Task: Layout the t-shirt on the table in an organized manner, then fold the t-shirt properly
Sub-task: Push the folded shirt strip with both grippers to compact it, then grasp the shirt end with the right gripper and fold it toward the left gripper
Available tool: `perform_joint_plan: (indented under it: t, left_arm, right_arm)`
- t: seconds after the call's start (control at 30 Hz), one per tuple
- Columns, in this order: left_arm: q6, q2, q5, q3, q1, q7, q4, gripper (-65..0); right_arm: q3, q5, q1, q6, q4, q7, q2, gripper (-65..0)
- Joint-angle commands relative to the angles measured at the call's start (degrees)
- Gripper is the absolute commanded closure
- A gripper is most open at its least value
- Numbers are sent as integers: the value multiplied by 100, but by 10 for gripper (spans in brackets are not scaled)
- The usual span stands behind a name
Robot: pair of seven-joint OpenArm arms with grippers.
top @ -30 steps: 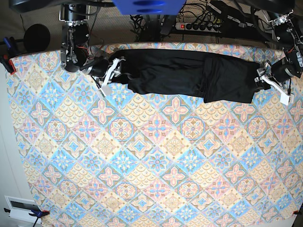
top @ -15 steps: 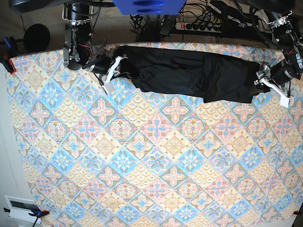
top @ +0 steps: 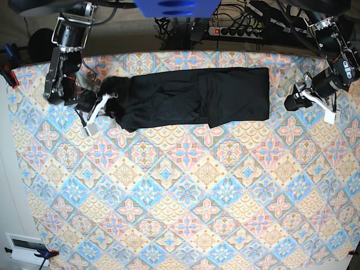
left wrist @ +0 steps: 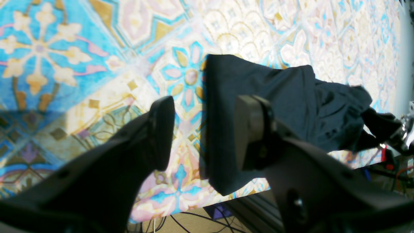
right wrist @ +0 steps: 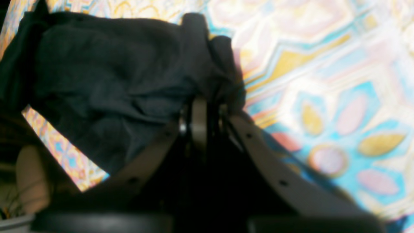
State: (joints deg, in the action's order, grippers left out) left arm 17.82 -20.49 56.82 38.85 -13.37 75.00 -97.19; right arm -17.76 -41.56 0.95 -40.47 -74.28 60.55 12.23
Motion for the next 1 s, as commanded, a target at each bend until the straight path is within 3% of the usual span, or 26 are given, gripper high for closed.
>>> perform_joint_plan:
  t: [0.0, 0.2, 0.5, 0.6, 0.97]
  left_arm:
    - [15, -100, 99, -39, 31, -76, -97, -292]
    - [15, -92, 90, -426, 40, -76, -97, -292]
    - [7, 207, -376, -1331, 400, -85, -62, -292]
    - [7, 436, -640, -1349, 453, -85, -70, -292]
    - [7, 656, -904, -1366, 559, -85, -70, -292]
  right_arm:
    - [-13, 117, 208, 47, 74, -117, 179, -2]
    - [4, 117, 991, 47, 980, -425, 698, -3]
    - [13, 117, 1166, 47, 479, -205, 830, -3]
    - [259, 81, 1140, 47, -137, -99, 733, -3]
    - [1139, 81, 507, 47, -2036, -99, -357, -2]
